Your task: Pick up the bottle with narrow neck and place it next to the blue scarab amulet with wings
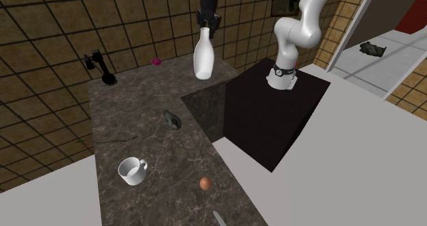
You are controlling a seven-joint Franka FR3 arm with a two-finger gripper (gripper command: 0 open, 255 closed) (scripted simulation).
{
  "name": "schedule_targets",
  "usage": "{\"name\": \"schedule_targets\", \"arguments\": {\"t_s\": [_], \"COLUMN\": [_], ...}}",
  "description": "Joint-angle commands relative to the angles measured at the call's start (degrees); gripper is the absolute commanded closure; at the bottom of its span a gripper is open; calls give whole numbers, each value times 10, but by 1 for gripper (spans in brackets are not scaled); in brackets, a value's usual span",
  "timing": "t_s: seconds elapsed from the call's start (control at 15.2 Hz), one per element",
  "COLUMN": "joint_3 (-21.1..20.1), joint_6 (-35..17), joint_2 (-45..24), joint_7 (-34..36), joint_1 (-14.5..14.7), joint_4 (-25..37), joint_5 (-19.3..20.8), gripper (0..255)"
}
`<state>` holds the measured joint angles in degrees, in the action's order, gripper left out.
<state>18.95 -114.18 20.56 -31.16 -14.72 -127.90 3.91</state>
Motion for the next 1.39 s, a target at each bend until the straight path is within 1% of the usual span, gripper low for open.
{"name": "schedule_targets", "arguments": {"t_s": [0.0, 0.33, 0.66, 0.99, 1.32], "joint_3": [14, 55, 102, 154, 213], "joint_6": [5, 17, 31, 43, 53], "joint_2": [20, 56, 78, 84, 74], "joint_7": [-20, -79, -142, -210, -283], "joint_1": [-12, -43, -72, -97, -113], "joint_4": [-14, -34, -38, -26, 2], "joint_5": [9, 33, 56, 76, 89], "gripper": [255, 255, 255, 255, 255]}}
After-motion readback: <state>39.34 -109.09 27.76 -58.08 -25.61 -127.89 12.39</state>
